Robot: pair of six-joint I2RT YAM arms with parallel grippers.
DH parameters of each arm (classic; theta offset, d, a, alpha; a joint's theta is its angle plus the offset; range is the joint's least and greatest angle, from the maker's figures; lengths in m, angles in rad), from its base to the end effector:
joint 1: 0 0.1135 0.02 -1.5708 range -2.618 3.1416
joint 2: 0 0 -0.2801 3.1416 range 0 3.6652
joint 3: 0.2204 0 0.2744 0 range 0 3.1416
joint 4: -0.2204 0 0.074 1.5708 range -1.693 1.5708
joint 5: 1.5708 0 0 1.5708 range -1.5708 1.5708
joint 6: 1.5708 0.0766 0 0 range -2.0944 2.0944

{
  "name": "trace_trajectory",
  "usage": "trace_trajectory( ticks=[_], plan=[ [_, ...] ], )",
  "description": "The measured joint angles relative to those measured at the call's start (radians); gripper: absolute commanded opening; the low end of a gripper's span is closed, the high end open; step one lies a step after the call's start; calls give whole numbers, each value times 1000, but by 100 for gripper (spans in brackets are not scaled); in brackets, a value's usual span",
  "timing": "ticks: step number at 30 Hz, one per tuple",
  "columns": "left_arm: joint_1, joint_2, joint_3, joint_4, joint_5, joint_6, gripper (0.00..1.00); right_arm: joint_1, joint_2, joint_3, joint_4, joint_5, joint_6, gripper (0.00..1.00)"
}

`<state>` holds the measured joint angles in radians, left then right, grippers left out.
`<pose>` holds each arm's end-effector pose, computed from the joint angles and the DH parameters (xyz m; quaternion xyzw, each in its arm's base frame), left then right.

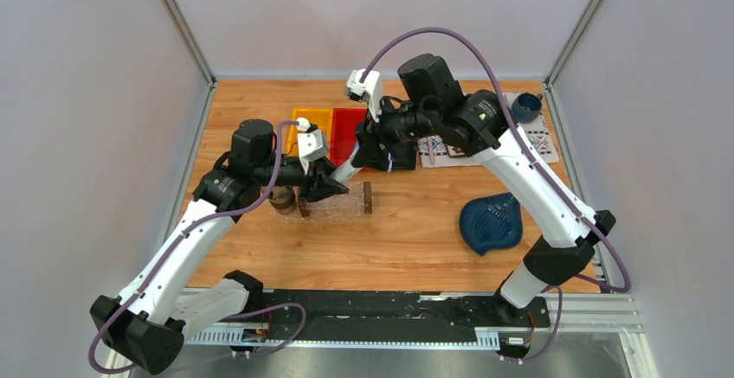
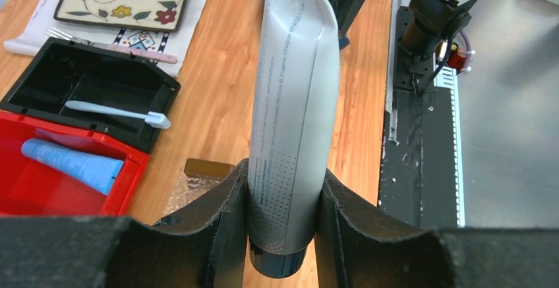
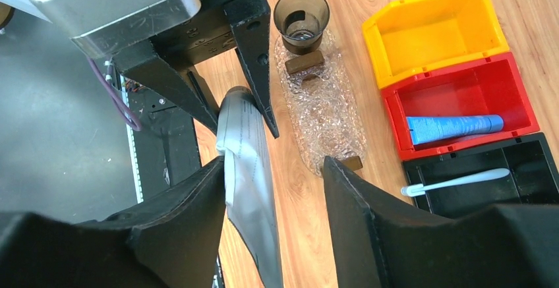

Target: Prepare toiletry sets of a toothbrush and toothpaste on the tray

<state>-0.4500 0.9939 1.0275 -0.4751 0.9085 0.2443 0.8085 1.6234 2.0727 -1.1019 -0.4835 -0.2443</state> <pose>0.1919 -0.1598 0.3655 0.4791 0.6339 -0.4181 0.4403 0.2246 0.2868 0.4774 -0.5290 0.6993 0.3259 0.3535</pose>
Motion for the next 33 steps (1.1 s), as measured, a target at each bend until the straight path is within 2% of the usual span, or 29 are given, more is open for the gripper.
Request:
trace_trajectory(
  ticks=[12,15,16,24,33],
  plan=[
    [2,0,-2,11,66,-37,0,0,-28,-36,-14,-66,-63,51],
    [5,0,-2,26,88,-46,0,0,-45,-47,-19,-80,-84,44],
    [6,0,-2,30,94,-48,0,0,-50,-47,-22,-85,-91,39],
    [8,3,-2,42,138,-61,0,-5,-75,-50,-31,-119,-110,37],
    [8,19,-2,32,164,-60,0,-7,-71,-48,-51,-153,-112,23]
  ],
)
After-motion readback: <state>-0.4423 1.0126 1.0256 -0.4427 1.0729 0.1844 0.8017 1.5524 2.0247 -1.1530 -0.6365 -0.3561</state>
